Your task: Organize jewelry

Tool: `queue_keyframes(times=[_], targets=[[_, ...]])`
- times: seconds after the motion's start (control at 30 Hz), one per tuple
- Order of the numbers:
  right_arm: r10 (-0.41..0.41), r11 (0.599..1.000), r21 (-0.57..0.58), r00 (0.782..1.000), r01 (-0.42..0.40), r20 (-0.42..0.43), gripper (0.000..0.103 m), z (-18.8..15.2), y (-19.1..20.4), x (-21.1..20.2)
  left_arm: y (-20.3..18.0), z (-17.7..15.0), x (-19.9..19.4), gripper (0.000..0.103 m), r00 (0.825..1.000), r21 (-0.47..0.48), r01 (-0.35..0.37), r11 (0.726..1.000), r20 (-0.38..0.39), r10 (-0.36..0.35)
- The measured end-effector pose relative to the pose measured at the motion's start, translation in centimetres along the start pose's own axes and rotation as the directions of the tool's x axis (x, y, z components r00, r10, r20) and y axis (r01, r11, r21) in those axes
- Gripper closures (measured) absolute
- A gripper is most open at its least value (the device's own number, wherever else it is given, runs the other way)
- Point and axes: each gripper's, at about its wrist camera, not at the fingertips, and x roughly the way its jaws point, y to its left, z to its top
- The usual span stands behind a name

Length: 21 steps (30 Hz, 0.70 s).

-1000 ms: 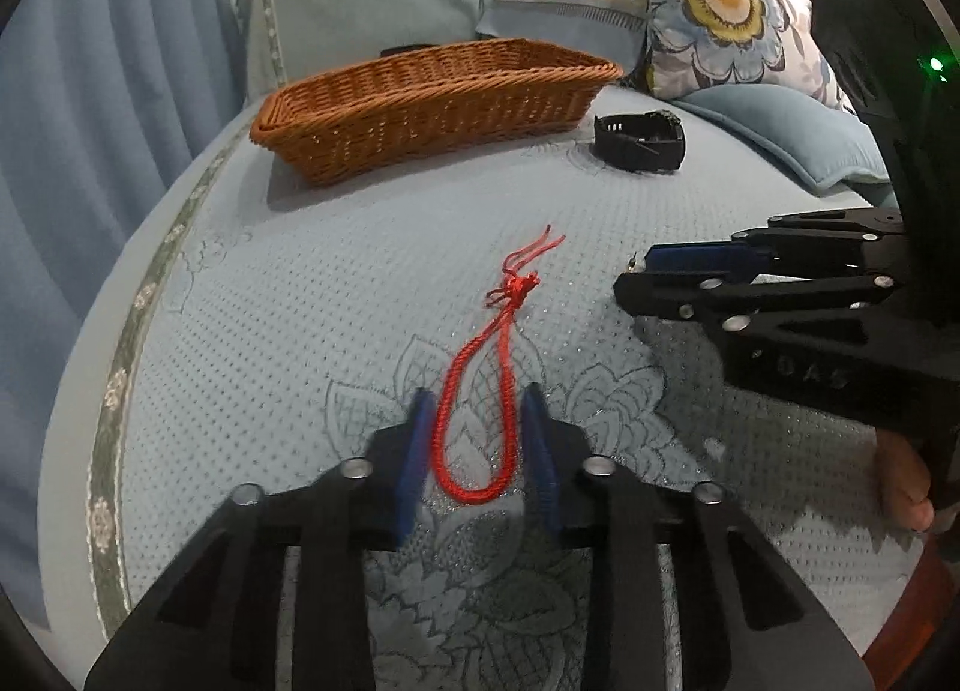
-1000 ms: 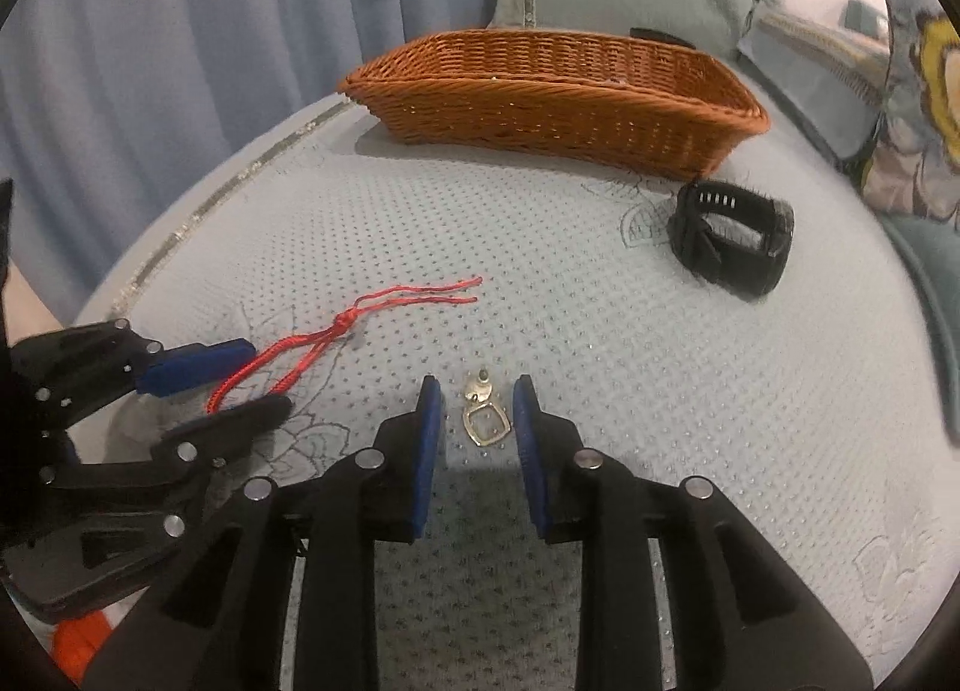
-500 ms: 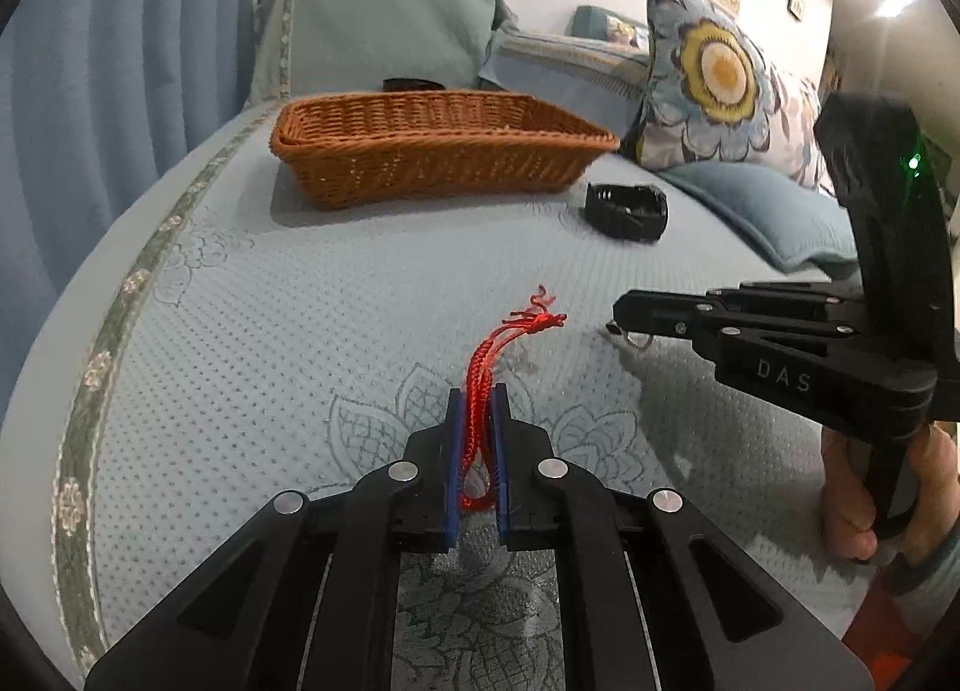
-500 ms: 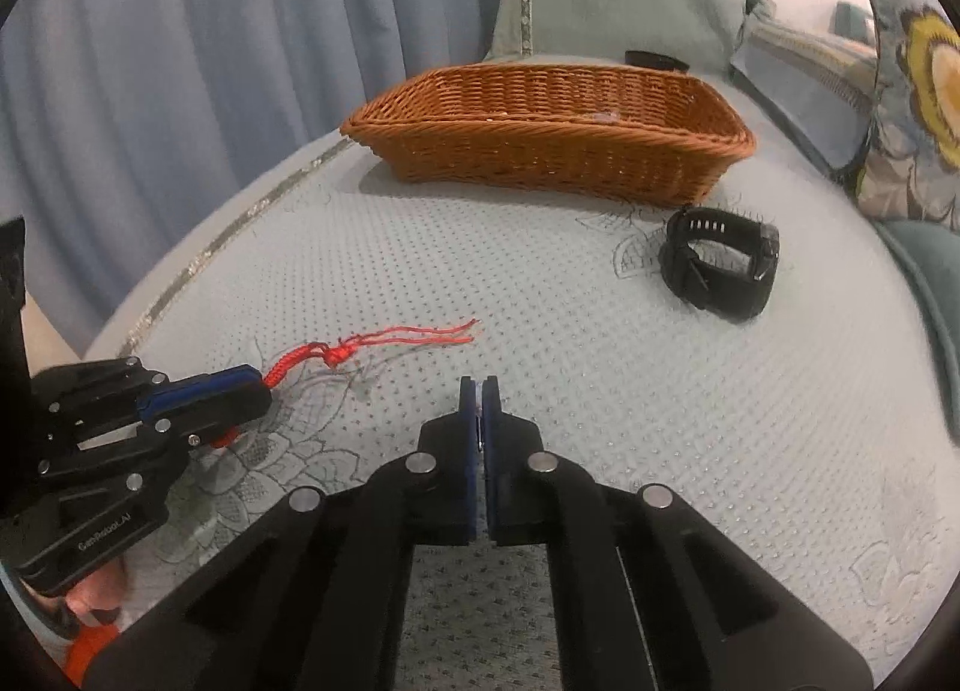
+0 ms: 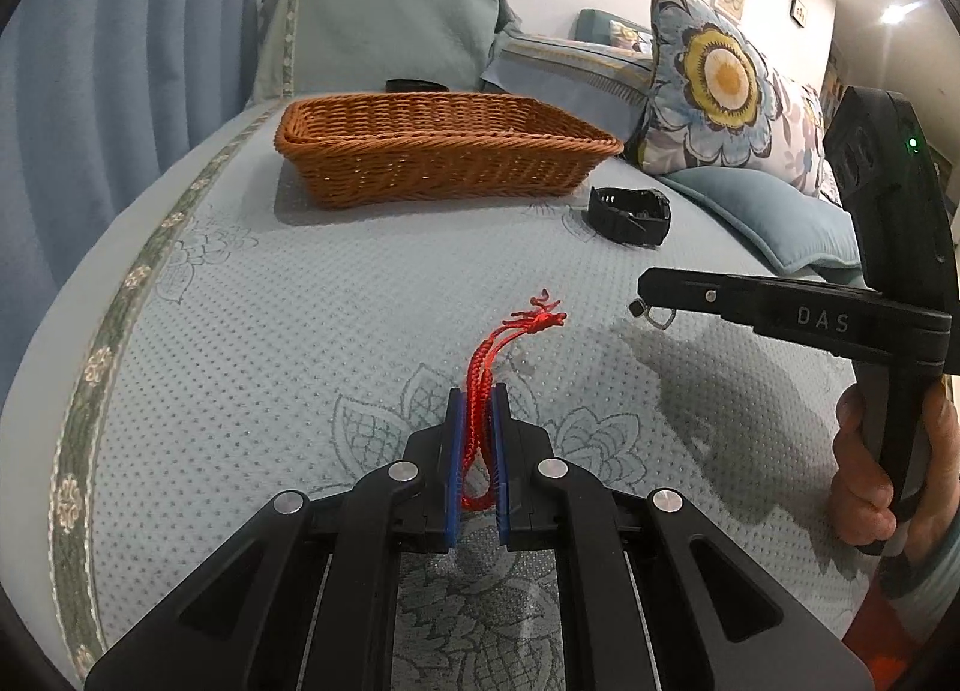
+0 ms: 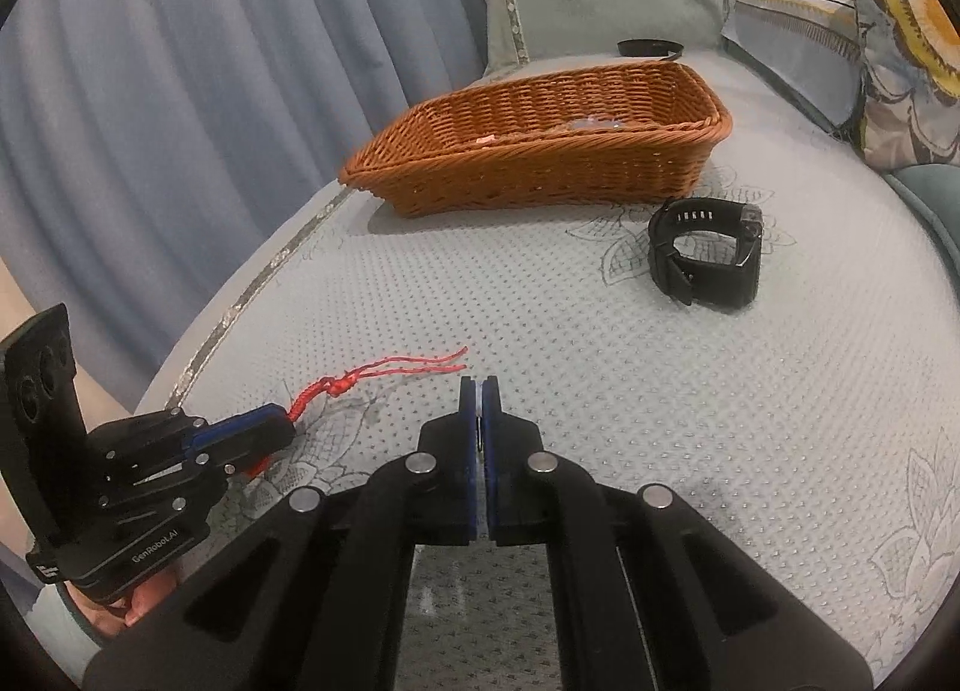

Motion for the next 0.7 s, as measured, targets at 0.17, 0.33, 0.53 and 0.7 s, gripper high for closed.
queue_keyframes(times=[0.17,0.33,0.53,0.7], targets=[[0.032,0.999,0.012,0.998,-0.033,0.045,0.102,0.3,-0.2,-1.3,0.3,0.2,-0.5,0.097,1.000,-0.015,0.010,1.000,0.021,-0.009],[0.046,0.999,-0.002,0.993,-0.047,0.106,0.102,0.9,0.0,-2.8,0.3,1.3,-2.0,0.097,0.997,-0.022,0.022,1.000,0.080,-0.020],[0.030,0.999,0.011,0.988,-0.032,0.151,0.102,2.0,-0.3,-3.9,0.3,3.5,-3.9,0.097,0.990,-0.019,0.026,0.999,0.136,-0.024],[0.010,1.000,0.013,0.977,-0.013,0.214,0.102,5.1,-0.4,-5.2,0.7,7.9,-3.9,0.097,0.981,0.013,0.018,1.000,0.193,-0.020]])
